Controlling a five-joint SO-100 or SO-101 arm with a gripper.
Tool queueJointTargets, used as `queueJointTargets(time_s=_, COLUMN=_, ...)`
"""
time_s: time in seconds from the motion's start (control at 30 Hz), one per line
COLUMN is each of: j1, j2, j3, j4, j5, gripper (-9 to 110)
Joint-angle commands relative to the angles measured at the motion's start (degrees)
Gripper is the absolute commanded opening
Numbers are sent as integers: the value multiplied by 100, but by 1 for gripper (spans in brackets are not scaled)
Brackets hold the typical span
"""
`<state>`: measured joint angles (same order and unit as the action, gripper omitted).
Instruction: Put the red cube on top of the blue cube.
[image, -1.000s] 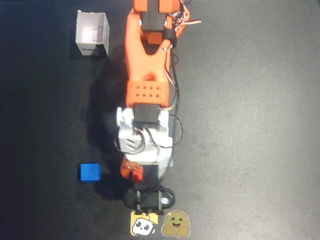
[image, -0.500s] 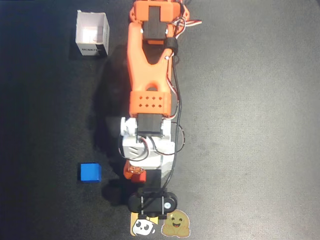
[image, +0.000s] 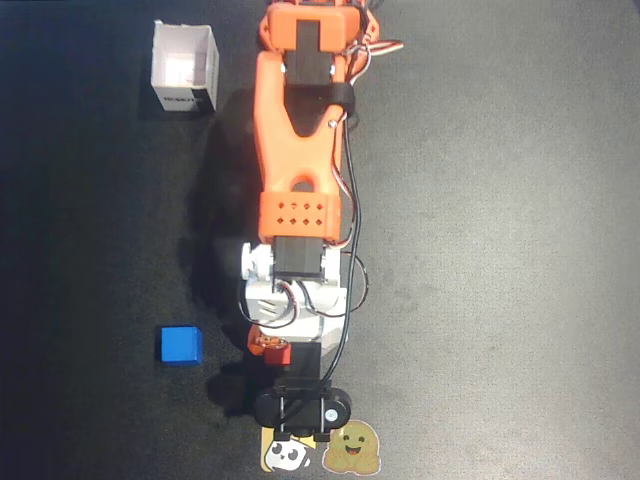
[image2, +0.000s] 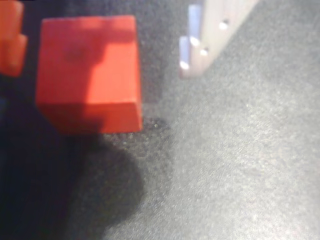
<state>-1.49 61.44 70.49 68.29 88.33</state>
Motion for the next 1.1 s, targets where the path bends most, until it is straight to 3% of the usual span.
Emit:
queueJointTargets(time_s=0.0, j1=53, j2=62, j3=-88, j4=-114, j5=79, gripper=24)
queueJointTargets(time_s=0.47, j1=123, j2=-18, j3=492, j4=-466, j5=123, gripper=23)
queueJointTargets(time_s=0.87, j1=158, j2=9, j3=598, j4=-519, j5=149, gripper=3)
queueJointTargets(time_s=1.07, j1=185, j2=44, j3=527, j4=-343, j5=237, gripper=1)
